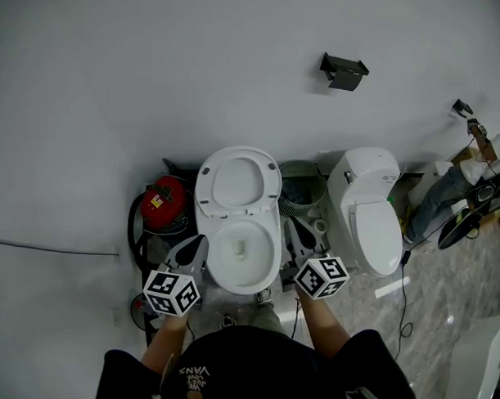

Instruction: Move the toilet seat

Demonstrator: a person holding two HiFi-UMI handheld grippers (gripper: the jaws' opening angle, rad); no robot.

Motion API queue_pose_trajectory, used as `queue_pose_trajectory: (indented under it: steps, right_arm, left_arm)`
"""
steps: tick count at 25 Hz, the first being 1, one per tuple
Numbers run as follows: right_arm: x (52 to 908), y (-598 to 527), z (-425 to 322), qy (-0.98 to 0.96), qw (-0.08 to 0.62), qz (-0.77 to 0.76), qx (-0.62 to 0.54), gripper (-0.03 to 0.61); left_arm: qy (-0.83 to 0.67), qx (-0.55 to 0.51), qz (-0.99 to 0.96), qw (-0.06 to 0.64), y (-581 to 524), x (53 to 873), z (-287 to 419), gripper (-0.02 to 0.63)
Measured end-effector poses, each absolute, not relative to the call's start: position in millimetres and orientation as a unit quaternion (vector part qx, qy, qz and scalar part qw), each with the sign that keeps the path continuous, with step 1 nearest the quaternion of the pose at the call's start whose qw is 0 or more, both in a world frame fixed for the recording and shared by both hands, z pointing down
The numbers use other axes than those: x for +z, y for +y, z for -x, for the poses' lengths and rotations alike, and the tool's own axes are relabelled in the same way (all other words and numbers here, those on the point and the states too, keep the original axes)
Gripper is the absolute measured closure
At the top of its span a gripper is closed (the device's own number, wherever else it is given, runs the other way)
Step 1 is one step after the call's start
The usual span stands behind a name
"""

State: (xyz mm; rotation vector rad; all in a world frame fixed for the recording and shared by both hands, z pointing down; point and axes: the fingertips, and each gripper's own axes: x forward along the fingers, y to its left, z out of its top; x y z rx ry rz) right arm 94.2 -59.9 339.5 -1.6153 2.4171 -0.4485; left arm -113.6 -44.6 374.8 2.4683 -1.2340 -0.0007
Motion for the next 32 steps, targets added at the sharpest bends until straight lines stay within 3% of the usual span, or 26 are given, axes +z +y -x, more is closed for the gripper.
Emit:
queue_pose_trajectory:
  steps: [32]
  right_arm:
    - [374,33,-85,0.813,0.023,0.557,-0.166,0.58]
  left_arm:
    - [-0.425,0.057,-0.89,0.153,30,387,100,0.614]
